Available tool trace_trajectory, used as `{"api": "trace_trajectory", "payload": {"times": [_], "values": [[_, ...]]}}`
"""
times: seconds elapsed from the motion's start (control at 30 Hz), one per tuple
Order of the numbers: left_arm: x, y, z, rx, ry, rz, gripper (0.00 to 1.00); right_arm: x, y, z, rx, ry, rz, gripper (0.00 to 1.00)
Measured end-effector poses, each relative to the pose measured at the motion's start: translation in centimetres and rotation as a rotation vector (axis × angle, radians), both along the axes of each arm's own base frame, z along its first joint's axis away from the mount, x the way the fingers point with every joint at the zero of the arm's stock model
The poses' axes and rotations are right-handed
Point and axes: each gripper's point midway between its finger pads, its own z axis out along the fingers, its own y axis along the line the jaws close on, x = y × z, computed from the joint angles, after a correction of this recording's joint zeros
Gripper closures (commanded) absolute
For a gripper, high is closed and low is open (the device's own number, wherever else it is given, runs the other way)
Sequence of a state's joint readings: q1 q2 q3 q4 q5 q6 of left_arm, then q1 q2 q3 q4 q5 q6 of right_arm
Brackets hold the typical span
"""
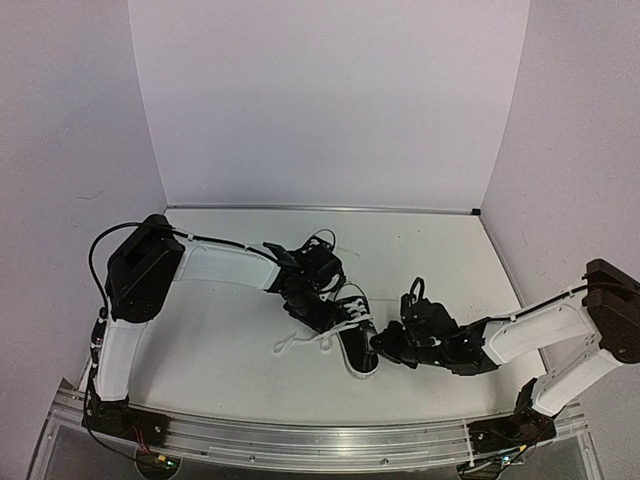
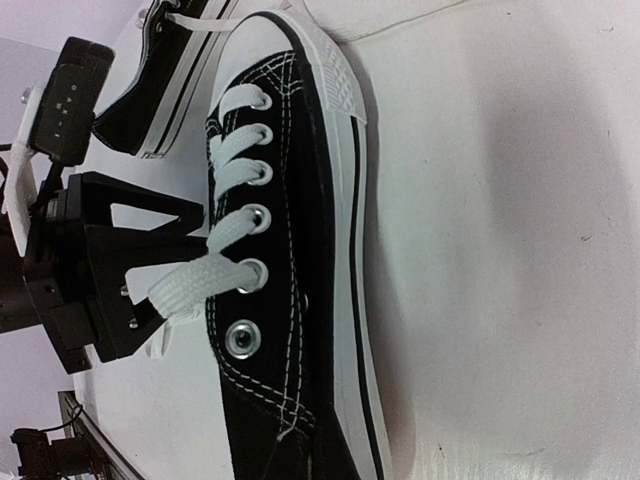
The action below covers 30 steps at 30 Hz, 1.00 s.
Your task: Tie the shoes
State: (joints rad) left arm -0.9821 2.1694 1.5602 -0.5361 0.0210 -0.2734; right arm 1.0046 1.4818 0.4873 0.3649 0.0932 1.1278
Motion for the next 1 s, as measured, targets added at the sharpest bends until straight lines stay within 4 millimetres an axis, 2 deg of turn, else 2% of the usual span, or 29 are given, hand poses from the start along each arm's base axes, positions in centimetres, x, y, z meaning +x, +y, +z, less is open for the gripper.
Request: {"api": "trace_trajectory", "payload": {"times": [0.07, 0.27, 0.3, 0.53, 0.7, 0.77, 0.87, 1.0], "values": [[0.0, 0.2, -0.1, 0.026, -0.009, -0.002, 0.64, 0.0, 0.0, 0.0, 0.001, 0.000, 0.000, 1.00], [-0.3, 1.5, -0.5, 0.089, -0.003, 0.010, 0.97, -0.1, -0.1, -0.2, -0.002, 0.002, 0.000, 1.00], [-0.3, 1.6, -0.5, 0.096, -0.002, 0.014, 1.00, -0.1, -0.1, -0.2, -0.003, 0.002, 0.000, 1.00], [0.4, 2.7, -0.4, 0.074, 0.019, 0.049, 1.00, -0.2, 0.4, -0.7, 0.004, 0.012, 0.018, 1.00], [2.6, 6.0, 0.0, 0.106, 0.016, 0.128, 1.00, -0.4, 1.1, -1.5, 0.003, 0.020, 0.044, 1.00], [3.8, 7.5, 1.0, 0.118, -0.008, 0.167, 1.00, -0.3, 1.7, -1.5, 0.004, 0.015, 0.060, 1.00], [6.0, 9.2, 4.0, 0.091, -0.062, 0.223, 1.00, 0.0, 3.0, -1.7, 0.000, 0.010, 0.079, 1.00], [9.4, 11.5, 10.8, -0.017, -0.159, 0.306, 1.00, 0.5, 4.7, -1.9, -0.001, 0.004, 0.093, 1.00]]}}
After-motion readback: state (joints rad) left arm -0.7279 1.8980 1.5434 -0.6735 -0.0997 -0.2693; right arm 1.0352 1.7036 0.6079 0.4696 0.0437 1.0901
